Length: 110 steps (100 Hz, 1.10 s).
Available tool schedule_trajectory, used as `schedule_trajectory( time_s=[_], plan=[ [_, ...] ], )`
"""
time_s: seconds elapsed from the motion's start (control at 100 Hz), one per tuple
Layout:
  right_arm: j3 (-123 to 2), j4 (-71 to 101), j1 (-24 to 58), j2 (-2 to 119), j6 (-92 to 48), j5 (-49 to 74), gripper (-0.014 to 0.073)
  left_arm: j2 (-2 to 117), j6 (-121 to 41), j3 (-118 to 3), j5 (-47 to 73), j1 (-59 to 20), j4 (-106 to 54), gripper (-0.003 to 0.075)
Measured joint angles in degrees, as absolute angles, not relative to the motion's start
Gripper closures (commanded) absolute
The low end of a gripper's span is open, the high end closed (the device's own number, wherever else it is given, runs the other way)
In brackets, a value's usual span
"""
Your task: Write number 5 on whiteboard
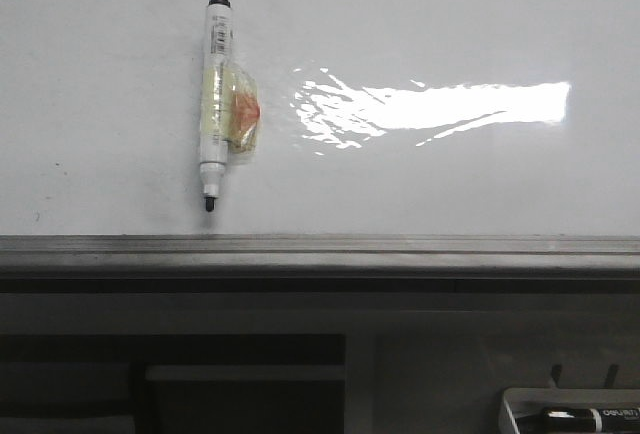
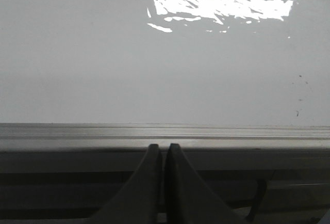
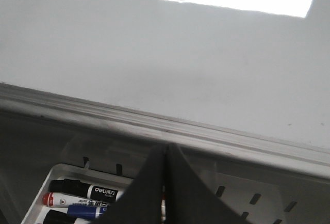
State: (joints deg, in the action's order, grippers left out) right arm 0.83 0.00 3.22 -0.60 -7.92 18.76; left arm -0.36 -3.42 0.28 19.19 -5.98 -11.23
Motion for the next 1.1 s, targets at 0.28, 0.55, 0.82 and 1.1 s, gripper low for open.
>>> schedule_trajectory(
  time_s=[0.28, 0.55, 0.82, 1.1],
  plan=[
    [0.8, 0.0, 3.2, -0.6, -7.9, 18.8, 0.0655, -0.4, -3.4, 0.3, 19.2, -6.0, -11.2, 0.0741],
    [0.8, 0.0, 3.2, -0.6, -7.9, 18.8, 0.0655, -0.4, -3.4, 0.3, 19.2, -6.0, -11.2, 0.0741],
    [0.8, 0.0, 3.2, -0.6, -7.9, 18.8, 0.0655, -0.4, -3.4, 0.3, 19.2, -6.0, -8.4, 0.0741],
    [0.9, 0.4, 3.2, -0.6, -7.9, 6.1, 0.0655, -0.4, -3.4, 0.3, 16.1, -6.0, -19.3, 0.0741]
  ],
)
